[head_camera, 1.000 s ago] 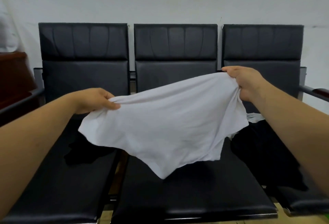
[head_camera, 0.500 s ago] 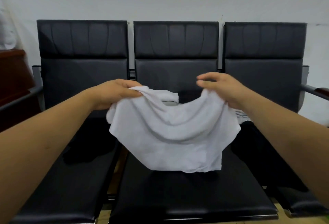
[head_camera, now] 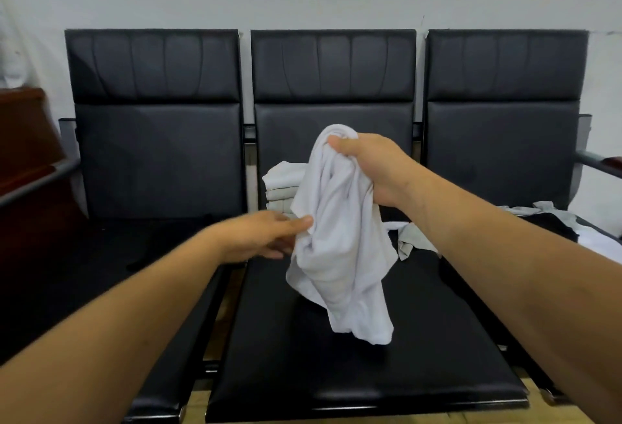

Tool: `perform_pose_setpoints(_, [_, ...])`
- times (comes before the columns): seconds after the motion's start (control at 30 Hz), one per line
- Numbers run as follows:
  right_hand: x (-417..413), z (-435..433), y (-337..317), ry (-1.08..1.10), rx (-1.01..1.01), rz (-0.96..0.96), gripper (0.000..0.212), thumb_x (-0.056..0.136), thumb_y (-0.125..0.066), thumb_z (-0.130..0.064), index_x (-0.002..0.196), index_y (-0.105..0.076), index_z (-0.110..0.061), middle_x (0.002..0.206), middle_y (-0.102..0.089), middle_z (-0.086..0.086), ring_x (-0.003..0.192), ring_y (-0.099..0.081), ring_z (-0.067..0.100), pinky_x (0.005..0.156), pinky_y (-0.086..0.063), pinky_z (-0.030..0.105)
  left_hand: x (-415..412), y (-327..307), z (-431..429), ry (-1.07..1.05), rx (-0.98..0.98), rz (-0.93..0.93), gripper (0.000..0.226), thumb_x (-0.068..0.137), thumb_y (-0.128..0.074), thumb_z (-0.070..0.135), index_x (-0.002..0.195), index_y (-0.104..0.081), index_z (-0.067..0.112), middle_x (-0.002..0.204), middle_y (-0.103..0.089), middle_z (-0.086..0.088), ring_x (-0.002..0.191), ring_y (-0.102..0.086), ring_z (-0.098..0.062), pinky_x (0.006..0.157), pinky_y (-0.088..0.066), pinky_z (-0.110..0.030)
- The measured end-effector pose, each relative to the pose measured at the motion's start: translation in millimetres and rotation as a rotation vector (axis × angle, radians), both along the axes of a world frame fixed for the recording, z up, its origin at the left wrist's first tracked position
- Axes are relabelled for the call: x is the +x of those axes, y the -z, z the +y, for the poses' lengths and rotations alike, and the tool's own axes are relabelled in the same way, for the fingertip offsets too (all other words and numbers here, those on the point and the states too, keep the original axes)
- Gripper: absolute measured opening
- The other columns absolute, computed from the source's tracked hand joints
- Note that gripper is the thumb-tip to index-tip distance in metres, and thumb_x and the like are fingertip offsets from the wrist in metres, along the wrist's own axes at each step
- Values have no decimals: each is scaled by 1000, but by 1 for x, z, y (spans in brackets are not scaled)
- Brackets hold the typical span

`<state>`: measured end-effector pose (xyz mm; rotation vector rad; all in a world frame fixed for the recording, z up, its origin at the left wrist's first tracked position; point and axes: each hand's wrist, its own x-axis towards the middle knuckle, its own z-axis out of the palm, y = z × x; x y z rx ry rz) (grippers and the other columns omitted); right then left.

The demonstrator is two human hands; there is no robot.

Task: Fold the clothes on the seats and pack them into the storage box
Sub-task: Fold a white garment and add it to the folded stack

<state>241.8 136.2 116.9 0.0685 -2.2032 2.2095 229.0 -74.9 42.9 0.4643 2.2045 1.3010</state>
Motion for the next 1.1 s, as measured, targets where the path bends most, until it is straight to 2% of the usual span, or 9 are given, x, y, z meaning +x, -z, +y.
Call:
perform_pose_setpoints(0.07, [0, -1, -1, 42, -49, -21, 23, 96, -67, -25, 112, -69, -10, 105, -75, 13, 99, -73, 30, 92, -57, 48, 8, 20, 8, 19, 57, -87, 72, 75, -64, 71, 127, -62, 21, 124, -69, 9, 119, -62, -10, 112, -42, -39])
perform_pose_setpoints(0.17, [3, 1, 1, 57, -108, -55, 18, 95, -68, -26, 106, -68, -12, 102, -76, 12, 96, -73, 29, 90, -58, 48, 13, 31, 22, -47, 174, -2, 78, 68, -69, 74, 128, -60, 25, 125, -69, 11, 118, -63, -10, 110, -44, -38])
perform_pose_setpoints(0.27, [5, 5, 5, 34, -123, -73, 15, 96, -67, -24, 102, -69, -10, 96, -78, 12, 90, -75, 29, 83, -60, 46, 6, 24, 29, -271, 404, 27, 66, 83, -64, 65, 134, -59, 24, 124, -69, 7, 116, -65, -14, 106, -48, -39])
perform_pose_setpoints(0.33, [6, 8, 8, 33, -117, -76, 18, 96, -67, -23, 105, -69, -7, 97, -78, 13, 89, -76, 29, 80, -61, 45, 5, 17, 29, -302, 380, 97, 51, 94, -60, 52, 134, -60, 20, 123, -69, 6, 115, -65, -14, 104, -48, -36])
perform_pose_setpoints(0.47, [0, 26, 15, 53, -10, -31, 19, 91, -71, -17, 105, -72, -3, 105, -76, 12, 95, -74, 28, 86, -60, 43, -1, 2, 17, -427, 521, 100, 41, 91, -63, 49, 121, -67, 21, 120, -71, -1, 112, -67, -22, 103, -49, -48])
perform_pose_setpoints(0.6, [-7, 63, 25, 187, 37, -70, 24, 86, -77, -13, 110, -75, -14, 114, -73, 9, 104, -70, 23, 92, -57, 40, -16, -15, -10, -699, 583, 92, 19, 100, -56, 36, 102, -66, 20, 112, -70, -6, 103, -67, -24, 96, -53, -44])
perform_pose_setpoints(0.77, [-15, 110, 50, 363, -151, -169, 16, 95, -65, -4, 100, -73, -16, 111, -71, 10, 89, -70, 20, 57, -58, 27, -39, -20, -54, -911, 436, 91, 42, 101, -54, 34, 133, -53, 8, 123, -64, -12, 105, -65, -30, 93, -54, -47])
perform_pose_setpoints(0.93, [-16, 129, 70, 456, -190, -166, 20, 100, -57, -6, 108, -71, -17, 116, -67, 8, 95, -67, 20, 68, -53, 31, -42, -28, -72, -813, 426, 112, 32, 104, -50, 31, 120, -60, 5, 123, -65, -12, 108, -64, -30, 92, -53, -46])
perform_pose_setpoints(1.1, [-20, 128, 71, 392, -248, -171, 21, 103, -51, -6, 115, -66, -16, 115, -65, 6, 98, -63, 20, 88, -52, 40, -45, -53, -58, -822, 518, 91, 60, 100, -57, 32, 150, -35, 5, 132, -60, -10, 108, -64, -26, 91, -54, -42])
